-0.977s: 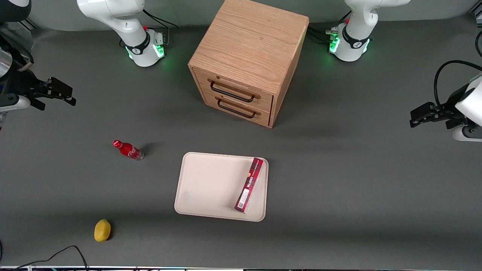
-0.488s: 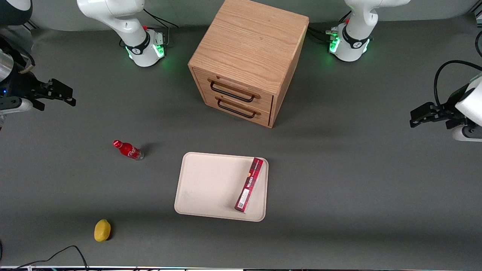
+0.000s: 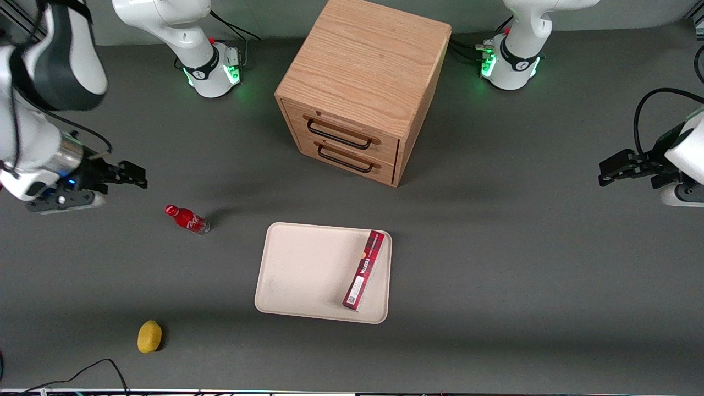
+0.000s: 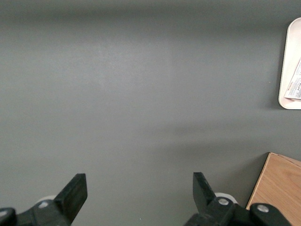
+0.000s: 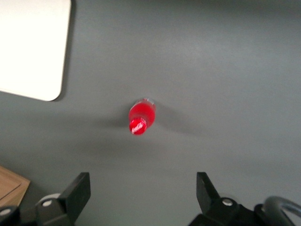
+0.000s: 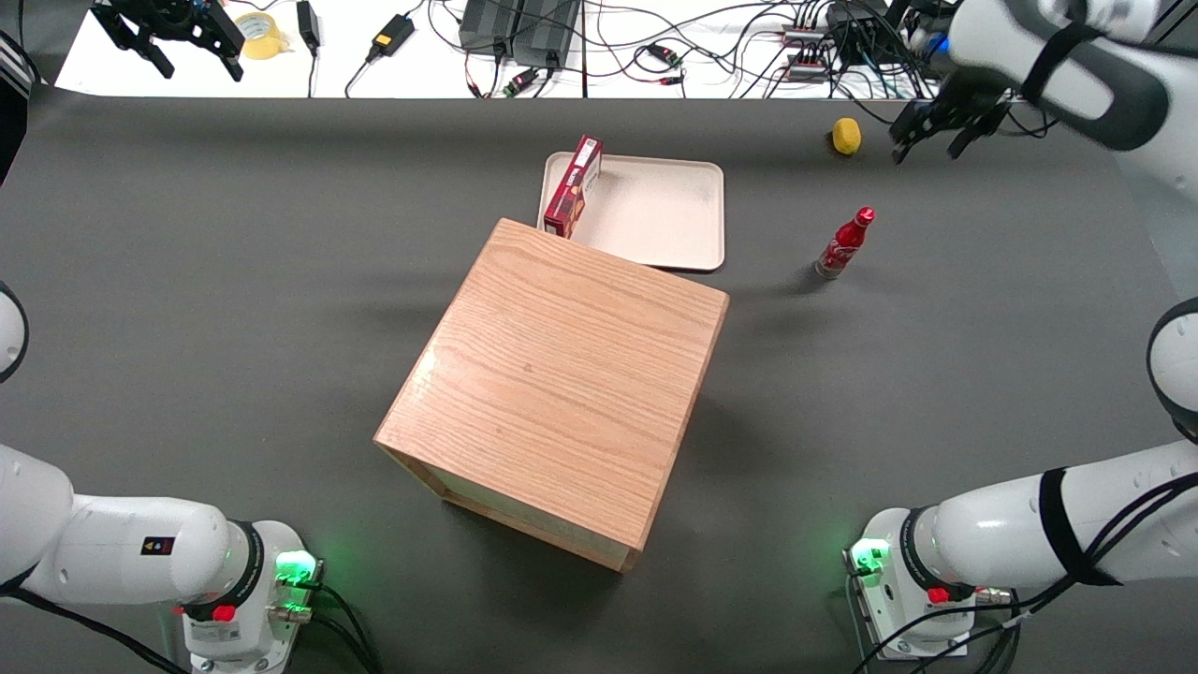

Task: Place coke bottle on tray
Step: 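Move the open right gripper down to the red Coca-Cola bottle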

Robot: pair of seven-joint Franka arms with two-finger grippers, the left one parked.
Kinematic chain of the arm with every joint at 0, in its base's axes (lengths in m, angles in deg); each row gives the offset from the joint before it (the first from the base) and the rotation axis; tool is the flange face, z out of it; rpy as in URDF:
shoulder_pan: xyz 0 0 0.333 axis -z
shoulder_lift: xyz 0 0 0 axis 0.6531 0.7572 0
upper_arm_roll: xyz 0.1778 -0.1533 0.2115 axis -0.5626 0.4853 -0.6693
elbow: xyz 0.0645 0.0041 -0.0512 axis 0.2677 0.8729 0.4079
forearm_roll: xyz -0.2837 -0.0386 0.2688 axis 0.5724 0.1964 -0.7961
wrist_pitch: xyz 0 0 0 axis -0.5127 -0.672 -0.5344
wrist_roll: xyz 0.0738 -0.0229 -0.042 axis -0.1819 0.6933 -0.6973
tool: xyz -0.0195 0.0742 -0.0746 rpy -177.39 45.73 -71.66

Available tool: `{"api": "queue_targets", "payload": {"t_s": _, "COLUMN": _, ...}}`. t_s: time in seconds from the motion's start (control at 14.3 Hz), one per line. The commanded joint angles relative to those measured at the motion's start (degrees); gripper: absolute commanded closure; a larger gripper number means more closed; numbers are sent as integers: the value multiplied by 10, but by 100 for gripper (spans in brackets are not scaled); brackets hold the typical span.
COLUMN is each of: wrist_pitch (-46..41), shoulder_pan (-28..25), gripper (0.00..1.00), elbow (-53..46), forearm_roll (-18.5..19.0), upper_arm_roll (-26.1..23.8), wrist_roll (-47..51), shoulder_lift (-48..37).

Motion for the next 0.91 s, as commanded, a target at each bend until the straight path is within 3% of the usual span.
{"api": "queue_targets", "payload": {"t_s": 0.0, "wrist_pitch": 93, "shoulder_pan": -2, "gripper": 0, "elbow": 69, "forearm_roll": 3, "upper_arm_roll": -5, "wrist_roll": -8, "shoulder_lift": 6}}
{"api": "queue_targets", "payload": {"t_s": 0.35, "wrist_pitch": 224, "shoulder_pan": -3, "gripper": 1, "elbow": 121, "forearm_roll": 3, "upper_arm_roll": -26, "wrist_roll": 5, "shoulder_lift": 55}}
{"api": "queue_targets", "payload": {"t_s": 0.84, "wrist_pitch": 241, "shoulder_pan": -1, "gripper": 10, "elbow": 138, "forearm_roll": 7, "upper_arm_roll": -26, "wrist_roll": 2, "shoulder_lift": 61}}
